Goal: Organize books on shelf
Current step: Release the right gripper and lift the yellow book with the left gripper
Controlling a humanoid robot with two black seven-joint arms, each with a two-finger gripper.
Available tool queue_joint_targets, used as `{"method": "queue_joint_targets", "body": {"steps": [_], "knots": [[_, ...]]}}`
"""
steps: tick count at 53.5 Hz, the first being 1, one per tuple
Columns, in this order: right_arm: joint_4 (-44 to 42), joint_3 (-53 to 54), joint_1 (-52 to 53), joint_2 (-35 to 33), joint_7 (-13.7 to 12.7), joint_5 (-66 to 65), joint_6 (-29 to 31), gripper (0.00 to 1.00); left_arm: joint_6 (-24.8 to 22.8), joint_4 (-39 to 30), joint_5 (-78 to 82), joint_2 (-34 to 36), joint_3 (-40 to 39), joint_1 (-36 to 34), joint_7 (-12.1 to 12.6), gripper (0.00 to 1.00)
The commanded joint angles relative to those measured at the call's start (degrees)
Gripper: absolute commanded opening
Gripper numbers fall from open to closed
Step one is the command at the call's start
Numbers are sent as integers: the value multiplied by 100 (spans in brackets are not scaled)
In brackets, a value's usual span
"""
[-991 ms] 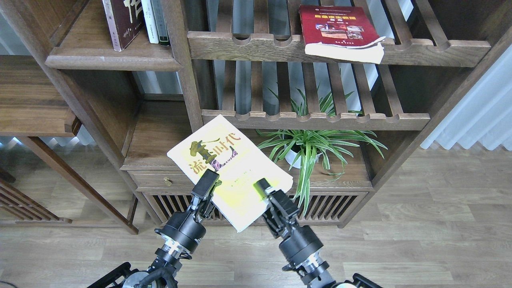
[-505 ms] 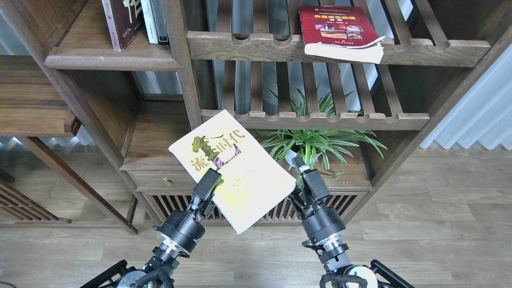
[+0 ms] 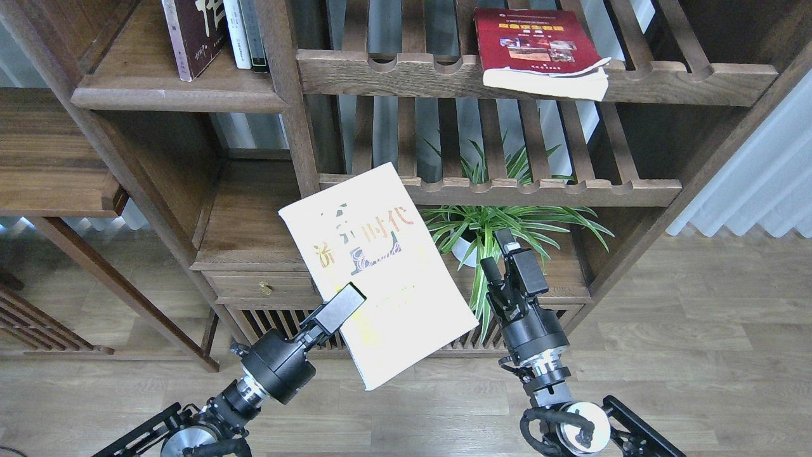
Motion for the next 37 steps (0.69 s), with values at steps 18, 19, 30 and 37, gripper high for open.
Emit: {"method": "queue_joint_targets", "body": {"steps": [18,19,30,37], "knots": [[-27,95,71,-18,18,-1,0,97,1,0,415,-9,-664,-1106,264,0],[-27,95,71,-18,18,-1,0,97,1,0,415,-9,-725,-1254,282,0],[-27,95,124,-18,18,-1,0,97,1,0,415,-26,-1305,-1818,291,0],[-27,86,150,-18,18,-1,0,97,1,0,415,-9,-1622,-1844,291,0]]}}
